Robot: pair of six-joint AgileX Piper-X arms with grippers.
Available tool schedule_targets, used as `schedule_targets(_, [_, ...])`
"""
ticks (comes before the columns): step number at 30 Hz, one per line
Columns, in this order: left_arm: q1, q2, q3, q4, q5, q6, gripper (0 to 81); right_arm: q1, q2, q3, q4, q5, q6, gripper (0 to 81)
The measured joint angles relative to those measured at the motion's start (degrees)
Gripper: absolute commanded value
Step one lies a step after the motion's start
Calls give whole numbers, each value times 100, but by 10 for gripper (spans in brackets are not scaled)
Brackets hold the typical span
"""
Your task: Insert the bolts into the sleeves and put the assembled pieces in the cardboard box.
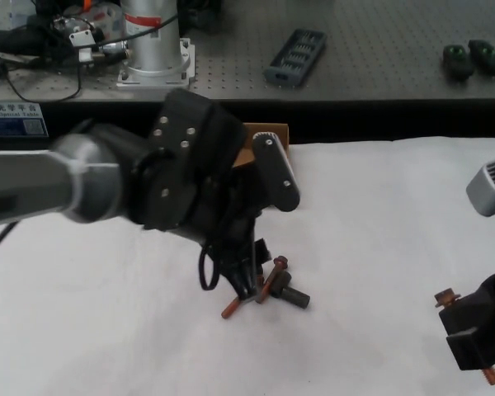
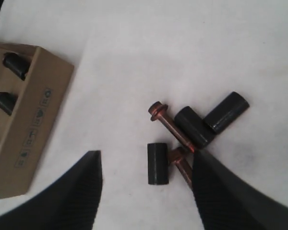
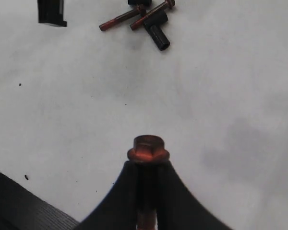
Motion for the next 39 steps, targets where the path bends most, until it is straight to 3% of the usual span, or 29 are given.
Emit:
schedule_targets(4, [0,269,-204,11,0,5,327,0,0,0,3,0,-50,28])
schedule_targets(13, [0,447,-256,1080,-14,-76,325,-239,0,0,18,0,-182,28])
schedule_targets(22, [0,617,-256,464,-394,-76,325,-525,0,0,6,0,-310,28])
schedule_targets(39, [157,1024,-271,288,-773,-163,325,-564,0,0,6,-121,-441,28])
